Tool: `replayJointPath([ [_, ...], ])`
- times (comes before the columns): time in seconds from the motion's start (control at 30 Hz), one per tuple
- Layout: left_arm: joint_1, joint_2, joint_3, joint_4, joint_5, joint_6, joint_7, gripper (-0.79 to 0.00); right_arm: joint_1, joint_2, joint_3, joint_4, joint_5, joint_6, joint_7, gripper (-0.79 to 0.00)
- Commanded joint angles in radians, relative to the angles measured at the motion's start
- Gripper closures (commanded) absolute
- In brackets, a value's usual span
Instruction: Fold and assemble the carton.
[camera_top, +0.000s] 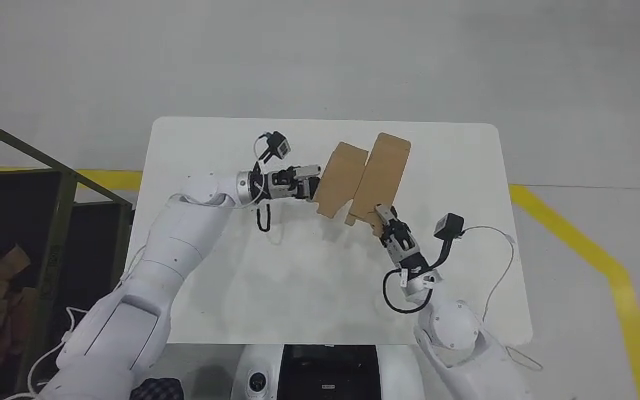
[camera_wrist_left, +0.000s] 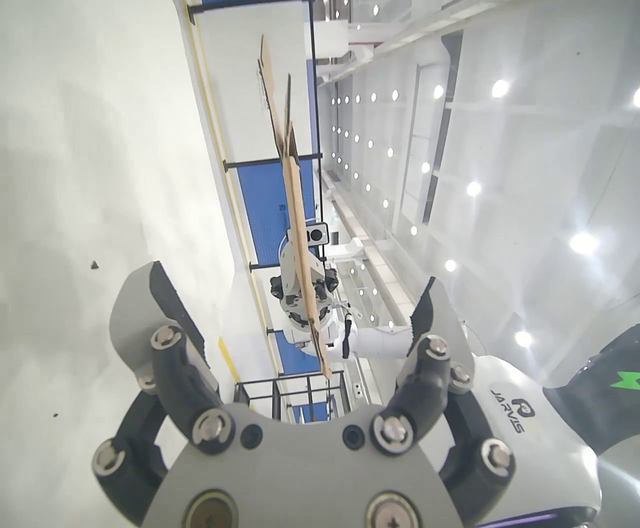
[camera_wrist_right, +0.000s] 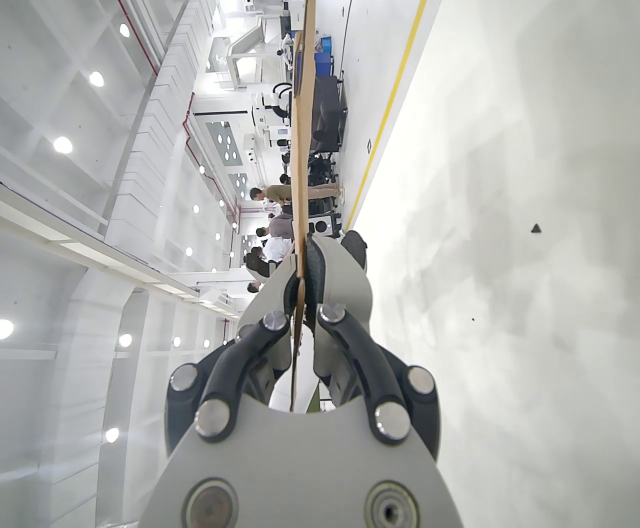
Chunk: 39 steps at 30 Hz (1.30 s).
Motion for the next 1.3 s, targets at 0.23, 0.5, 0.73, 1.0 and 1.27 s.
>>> replayJointPath([
  [0.23, -0.039, -0.032, 0.047, 0.031, -0.050, 0.015, -0.025, -0.785, -0.026, -0.012, -0.018, -0.021, -0.063, -0.014, -0.089, 0.000],
  [0.5, -0.050, -0.045, 0.066, 0.050, -0.014, 0.023, 0.015, -0.385, -0.033, -0.025, -0.038, -0.030, -0.107, -0.008, -0.138, 0.000],
  [0.73, -0.051, -0.052, 0.068, 0.048, -0.017, 0.026, 0.023, -0.219, -0.027, -0.036, -0.061, -0.020, -0.114, 0.007, -0.150, 0.000],
  [1.0, -0.051, -0.054, 0.051, 0.052, -0.033, 0.027, 0.010, -0.003, -0.030, -0.046, -0.064, -0.020, -0.113, 0.012, -0.157, -0.785],
  [1.27, -0.057, -0.041, 0.009, 0.087, -0.043, 0.039, -0.039, 0.000, -0.031, -0.037, 0.029, -0.009, 0.017, 0.003, -0.002, -0.785],
])
